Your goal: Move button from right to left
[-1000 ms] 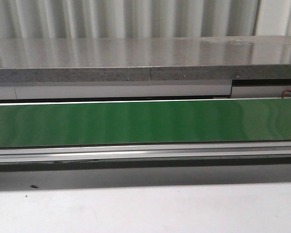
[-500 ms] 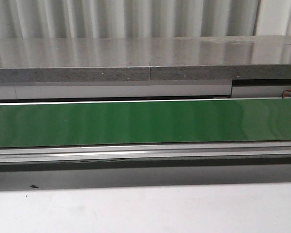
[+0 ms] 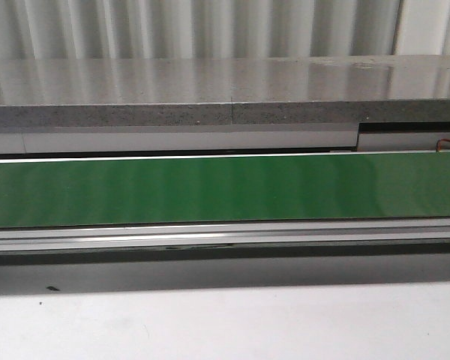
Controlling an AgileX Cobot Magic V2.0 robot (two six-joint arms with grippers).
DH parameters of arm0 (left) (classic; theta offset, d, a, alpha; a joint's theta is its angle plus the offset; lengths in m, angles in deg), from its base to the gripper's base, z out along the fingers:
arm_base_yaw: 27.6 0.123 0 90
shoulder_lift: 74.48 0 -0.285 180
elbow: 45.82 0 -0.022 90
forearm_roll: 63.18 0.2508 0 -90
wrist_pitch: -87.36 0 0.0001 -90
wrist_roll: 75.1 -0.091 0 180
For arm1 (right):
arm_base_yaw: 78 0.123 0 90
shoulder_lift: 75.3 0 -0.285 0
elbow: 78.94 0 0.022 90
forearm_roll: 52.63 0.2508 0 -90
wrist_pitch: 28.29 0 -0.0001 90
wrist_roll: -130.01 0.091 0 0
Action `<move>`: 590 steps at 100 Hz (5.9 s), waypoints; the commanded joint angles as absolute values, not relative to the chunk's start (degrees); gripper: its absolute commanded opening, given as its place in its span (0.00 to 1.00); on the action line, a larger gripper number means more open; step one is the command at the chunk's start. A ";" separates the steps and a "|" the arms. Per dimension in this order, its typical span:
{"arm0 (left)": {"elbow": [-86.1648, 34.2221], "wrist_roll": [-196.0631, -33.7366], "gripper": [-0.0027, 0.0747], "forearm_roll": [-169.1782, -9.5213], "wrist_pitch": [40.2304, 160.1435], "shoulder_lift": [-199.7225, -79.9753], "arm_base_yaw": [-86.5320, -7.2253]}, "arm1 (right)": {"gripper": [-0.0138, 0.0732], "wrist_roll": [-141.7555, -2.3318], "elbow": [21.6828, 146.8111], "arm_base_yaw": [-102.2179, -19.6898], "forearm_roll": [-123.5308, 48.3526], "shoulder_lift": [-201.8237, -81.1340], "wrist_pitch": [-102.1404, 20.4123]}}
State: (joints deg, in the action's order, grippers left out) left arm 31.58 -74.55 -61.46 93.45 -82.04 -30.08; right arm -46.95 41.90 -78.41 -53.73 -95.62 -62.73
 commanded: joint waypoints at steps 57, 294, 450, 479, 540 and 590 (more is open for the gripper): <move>33.80 -73.91 0.01 -61.66 88.98 -80.25 -29.95 | 0.09 -46.95 71.83 -78.72 -54.43 -131.07 -80.35; 33.80 -73.91 0.01 -61.66 88.98 -80.25 -29.95 | 0.37 -54.96 99.74 -102.16 -57.28 -189.00 -77.87; 33.80 -73.91 0.01 -61.66 88.98 -80.25 -29.95 | 0.76 -52.38 98.81 -85.58 -45.80 -178.95 -82.92; 33.80 -73.91 0.01 -61.66 88.98 -80.25 -29.95 | 0.83 -56.20 98.22 -85.00 -44.49 -174.01 -82.19; 33.80 -73.91 0.01 -61.66 88.98 -80.25 -29.95 | 0.09 -61.65 76.87 -82.81 -44.75 -137.32 -67.41; 33.80 -73.91 0.01 -61.66 88.98 -80.25 -29.95 | 0.08 -61.65 58.22 -82.81 -44.63 -109.49 -60.96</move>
State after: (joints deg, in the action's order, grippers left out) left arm 31.58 -74.55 -61.46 93.45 -82.04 -30.08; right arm -61.05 60.11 -82.96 -44.94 -113.91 -67.33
